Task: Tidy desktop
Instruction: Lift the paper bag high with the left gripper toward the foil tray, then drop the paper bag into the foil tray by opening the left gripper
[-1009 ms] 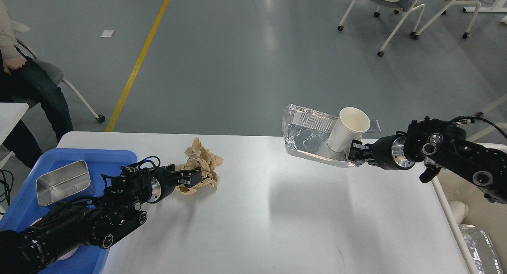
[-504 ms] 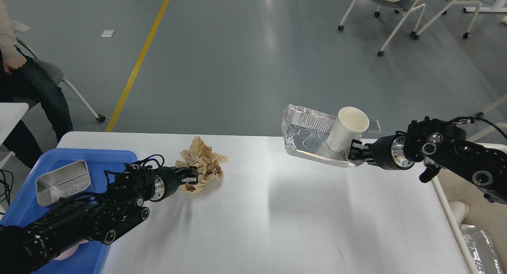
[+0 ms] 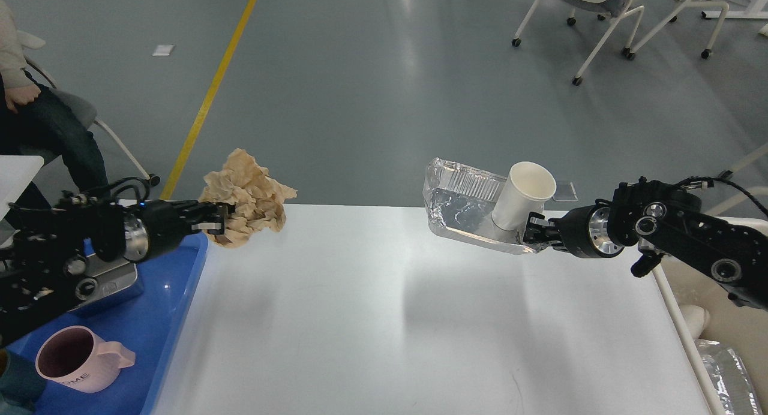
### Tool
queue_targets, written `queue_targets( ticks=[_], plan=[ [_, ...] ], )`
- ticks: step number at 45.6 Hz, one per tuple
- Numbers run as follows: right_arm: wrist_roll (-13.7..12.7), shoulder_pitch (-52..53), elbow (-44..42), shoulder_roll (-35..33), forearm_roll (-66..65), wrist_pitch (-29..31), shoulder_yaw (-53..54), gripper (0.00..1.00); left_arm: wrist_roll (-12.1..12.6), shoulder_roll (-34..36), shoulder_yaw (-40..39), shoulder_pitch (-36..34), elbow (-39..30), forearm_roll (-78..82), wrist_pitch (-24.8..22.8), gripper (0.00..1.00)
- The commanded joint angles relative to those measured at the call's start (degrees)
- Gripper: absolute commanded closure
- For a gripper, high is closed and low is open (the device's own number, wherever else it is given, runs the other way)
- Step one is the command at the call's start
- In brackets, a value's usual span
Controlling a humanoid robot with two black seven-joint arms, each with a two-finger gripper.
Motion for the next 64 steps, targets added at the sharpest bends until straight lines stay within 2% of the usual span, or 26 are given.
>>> queue_targets(
  ticks=[1,7,12,18,28,33,41,52,64],
  plan=[
    [0.0,0.1,-0.1,0.5,-0.1,0.0,-0.2,1.0,-0.1,5.7,-5.9,0.1,-3.7,-2.7,-3.2,1.0],
    [0.0,0.2,-0.2,1.0,0.0,0.0,-0.2,1.0,-0.1,5.8,-14.6,-1.3,-4.3,-5.2,-4.9,1.0],
    [0.0,0.0,0.3,0.5,0.0,0.1,-0.2,1.0,0.0,5.2,-18.9,-5.0,-6.1,-5.5,-8.7,0.99],
    [0.0,-0.1,1.3,0.2,0.0,0.1,-0.2,1.0,0.6,1.2,-19.0,-10.1,-6.0,-5.7,-10.6,0.99],
    [0.0,0.1,1.5,0.3,0.0,0.1,-0.2,1.0,1.0,-10.4,-17.5,-11.3,-4.1,-5.6,-10.8,0.98],
    [0.0,0.1,1.8,0.2,0.0,0.1,-0.2,1.0,1.1,-18.4,-13.6,-13.8,-0.6,-5.1,-10.7,0.98],
    [0.0,0.2,2.2,0.2,0.0,0.1,-0.2,1.0,0.9,-31.3,-8.3,-16.3,9.6,-4.9,-10.4,0.97],
    [0.0,0.2,3.1,-1.2,0.0,0.1,0.0,1.0,0.2,-43.3,-7.7,-16.1,21.4,-4.8,-10.5,0.97],
    [0.0,0.1,4.5,-2.3,0.0,0.1,0.8,1.0,0.0,-52.9,-6.5,-16.1,28.7,-2.1,-9.4,0.96]
  ],
)
